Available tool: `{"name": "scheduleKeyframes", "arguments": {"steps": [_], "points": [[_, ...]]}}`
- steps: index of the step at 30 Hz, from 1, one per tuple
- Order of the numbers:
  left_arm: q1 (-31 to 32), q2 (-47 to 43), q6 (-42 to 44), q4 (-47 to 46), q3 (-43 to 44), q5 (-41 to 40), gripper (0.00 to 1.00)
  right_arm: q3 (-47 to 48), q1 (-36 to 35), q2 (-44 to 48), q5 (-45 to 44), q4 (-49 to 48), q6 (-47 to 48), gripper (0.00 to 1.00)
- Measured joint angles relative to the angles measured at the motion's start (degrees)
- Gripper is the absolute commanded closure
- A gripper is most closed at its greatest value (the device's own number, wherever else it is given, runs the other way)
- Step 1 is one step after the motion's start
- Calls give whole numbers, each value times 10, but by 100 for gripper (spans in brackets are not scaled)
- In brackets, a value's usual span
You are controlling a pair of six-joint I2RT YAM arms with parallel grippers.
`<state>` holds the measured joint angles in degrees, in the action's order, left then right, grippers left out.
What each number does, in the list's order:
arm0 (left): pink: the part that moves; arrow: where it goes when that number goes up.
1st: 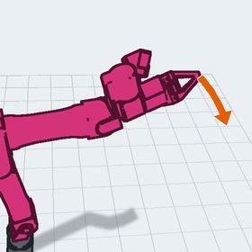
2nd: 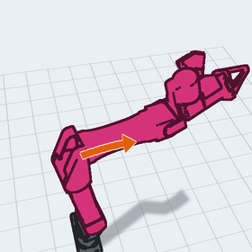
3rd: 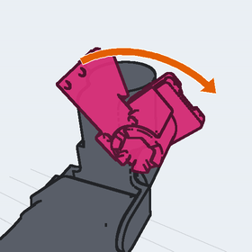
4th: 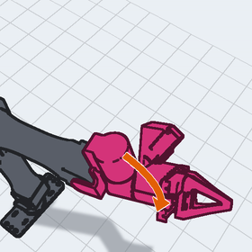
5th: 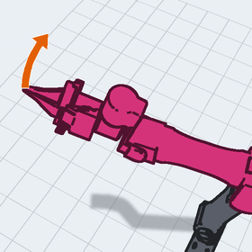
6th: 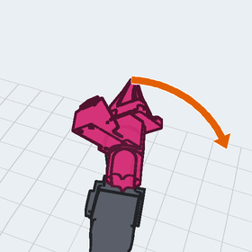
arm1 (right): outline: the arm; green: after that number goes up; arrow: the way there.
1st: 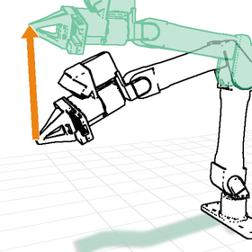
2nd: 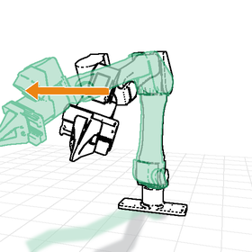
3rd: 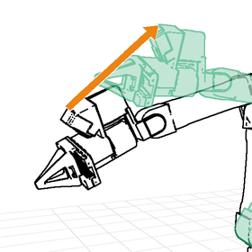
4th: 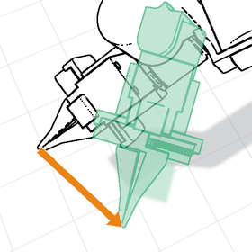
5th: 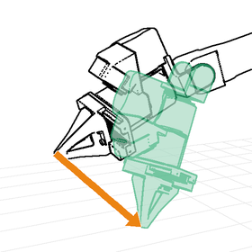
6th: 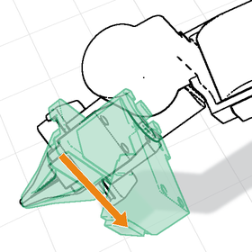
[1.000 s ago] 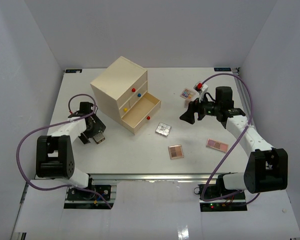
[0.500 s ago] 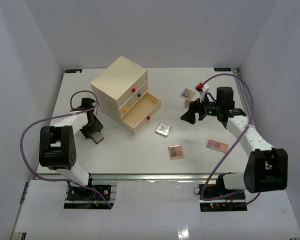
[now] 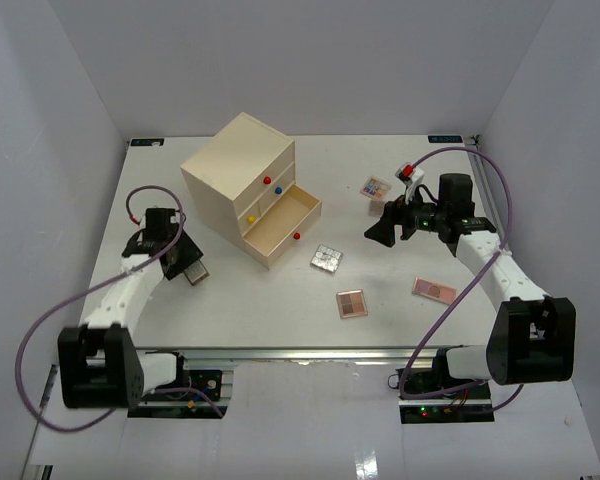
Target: Organize the makeup
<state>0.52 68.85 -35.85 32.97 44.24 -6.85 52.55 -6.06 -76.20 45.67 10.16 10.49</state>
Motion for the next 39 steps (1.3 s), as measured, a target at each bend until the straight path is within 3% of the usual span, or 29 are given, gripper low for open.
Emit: {"name": "scheduleKeyframes", "arguments": {"steps": [4,8,14,20,24,29,36,39], "points": [[8,-215,30,-22,0,67,100,-8,5,0,23,1,22,15],[19,-316,55,-53,16,157,100,-9,6,-7,42,6,50,15],[44,-304,99,-70,75,290,100,-9,10,-15,52,19,86,15],[127,-227,149,-90,174,324,100,-9,28,-20,54,22,97,15],[238,-150,183,-98,221,275,100,-9,40,-23,55,22,98,15],[401,-6,241,-73,295,141,100,-9,50,-23,59,24,97,15],[435,169,323,-33,357,-39,99,-9,52,-23,69,28,96,15],[434,230,364,-23,379,-117,94,-9,52,-23,73,30,96,14]]}}
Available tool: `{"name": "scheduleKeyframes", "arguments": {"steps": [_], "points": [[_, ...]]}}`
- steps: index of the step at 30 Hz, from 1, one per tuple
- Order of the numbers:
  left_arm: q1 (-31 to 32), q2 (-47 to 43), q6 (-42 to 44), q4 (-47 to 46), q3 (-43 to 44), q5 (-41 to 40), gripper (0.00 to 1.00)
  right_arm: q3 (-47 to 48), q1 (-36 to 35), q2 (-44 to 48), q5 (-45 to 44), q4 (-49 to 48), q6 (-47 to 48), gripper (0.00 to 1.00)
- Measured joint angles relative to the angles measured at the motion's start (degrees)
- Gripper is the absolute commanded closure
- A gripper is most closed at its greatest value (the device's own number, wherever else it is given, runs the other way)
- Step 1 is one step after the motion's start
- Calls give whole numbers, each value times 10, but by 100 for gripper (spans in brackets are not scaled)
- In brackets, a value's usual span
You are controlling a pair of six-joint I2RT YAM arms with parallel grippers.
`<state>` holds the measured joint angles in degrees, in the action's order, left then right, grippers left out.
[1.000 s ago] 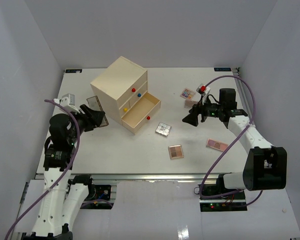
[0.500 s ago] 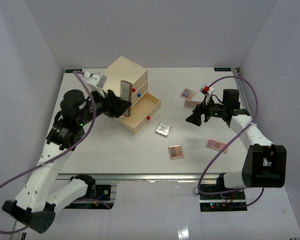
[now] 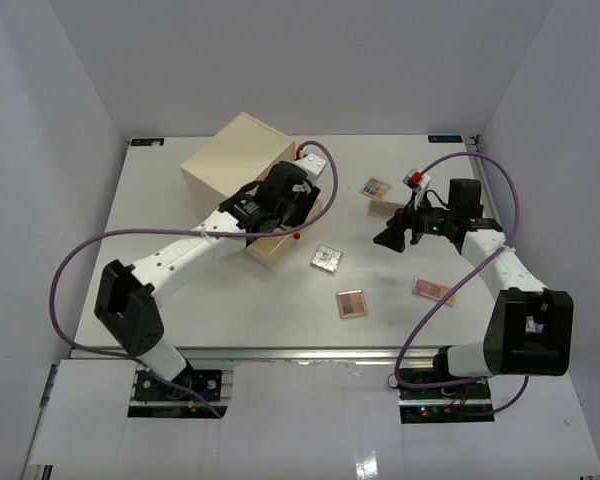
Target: Organize the makeup
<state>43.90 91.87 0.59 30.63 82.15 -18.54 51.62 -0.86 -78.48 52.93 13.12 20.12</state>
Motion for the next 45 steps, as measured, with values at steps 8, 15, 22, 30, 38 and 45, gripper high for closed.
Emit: {"name": "scheduleKeyframes", "arguments": {"steps": [8,15,22,30,38,45], "points": [[0,125,69,-8,14,-103,59,0,0,0,3,1,-1,14],[-3,156,88,-22,14,-141,33,0,0,0,4,1,-1,14],[-3,157,91,-24,14,-144,21,0,0,0,4,1,-1,14],[-3,140,77,-11,16,-93,4,0,16,0,-26,5,0,12],[-4,8,9,-35,-26,52,4,7,16,1,-171,44,30,3],[-4,-234,-53,-120,-190,187,2,48,16,19,-269,212,181,10]]}}
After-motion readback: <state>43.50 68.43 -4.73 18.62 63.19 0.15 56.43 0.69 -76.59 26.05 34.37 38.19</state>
